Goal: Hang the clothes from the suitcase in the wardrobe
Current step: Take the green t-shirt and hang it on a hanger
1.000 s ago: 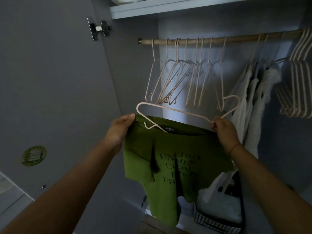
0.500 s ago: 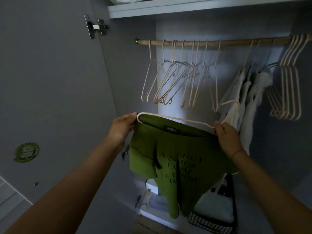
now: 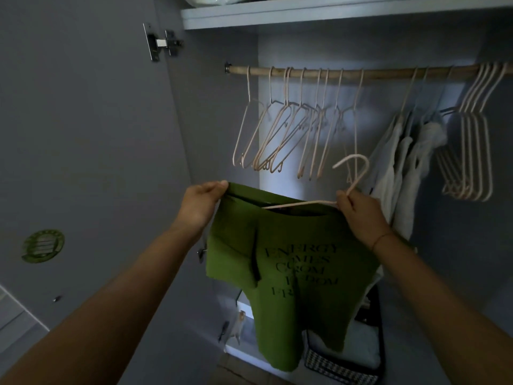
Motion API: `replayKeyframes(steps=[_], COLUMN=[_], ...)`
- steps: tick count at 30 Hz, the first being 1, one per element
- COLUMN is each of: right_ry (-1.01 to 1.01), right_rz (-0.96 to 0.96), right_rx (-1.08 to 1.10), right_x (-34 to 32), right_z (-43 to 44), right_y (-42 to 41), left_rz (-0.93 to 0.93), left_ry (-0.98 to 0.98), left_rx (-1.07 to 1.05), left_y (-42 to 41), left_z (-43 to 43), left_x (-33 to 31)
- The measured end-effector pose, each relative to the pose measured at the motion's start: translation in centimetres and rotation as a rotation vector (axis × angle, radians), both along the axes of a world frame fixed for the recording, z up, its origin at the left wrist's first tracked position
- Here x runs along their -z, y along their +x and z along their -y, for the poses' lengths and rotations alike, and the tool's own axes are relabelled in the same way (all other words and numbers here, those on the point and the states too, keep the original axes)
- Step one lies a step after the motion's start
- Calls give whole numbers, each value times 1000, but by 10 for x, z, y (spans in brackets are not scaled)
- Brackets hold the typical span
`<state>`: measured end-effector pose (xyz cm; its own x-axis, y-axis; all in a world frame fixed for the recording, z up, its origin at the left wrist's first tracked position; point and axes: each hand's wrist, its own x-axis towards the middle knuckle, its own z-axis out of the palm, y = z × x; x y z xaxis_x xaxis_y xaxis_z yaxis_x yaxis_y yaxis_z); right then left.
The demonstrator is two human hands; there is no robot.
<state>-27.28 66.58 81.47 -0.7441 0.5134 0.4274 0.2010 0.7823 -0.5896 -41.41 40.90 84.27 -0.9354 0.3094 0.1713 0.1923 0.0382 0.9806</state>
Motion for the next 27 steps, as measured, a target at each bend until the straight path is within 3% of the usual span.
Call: replayKeyframes(steps=[4,9,14,19,23,27], right_ry=[25,-3,-77,-148,-19,-161], right_rz=[55,131,-20,80,352,405], right_rx=[-207,-341,-288,-450,-360,-325], right_x=[-22,-38,-44,-49,-50,-53], right_z=[28,54,43,26,-12,-26], right_y=[-9,-26,-21,-6,24,64], left_rz=[-70,-190,-566,-551,-451,-385], left_ry=[-251,-398,-620,-411,-314,-278], left_rx=[153,342,307,289,275,310], left_y=[15,28,5,0,-16,-26], left_z=[-19,-40,-20,-18,-14,-22], left_x=[-10,-8,5,9,7,8])
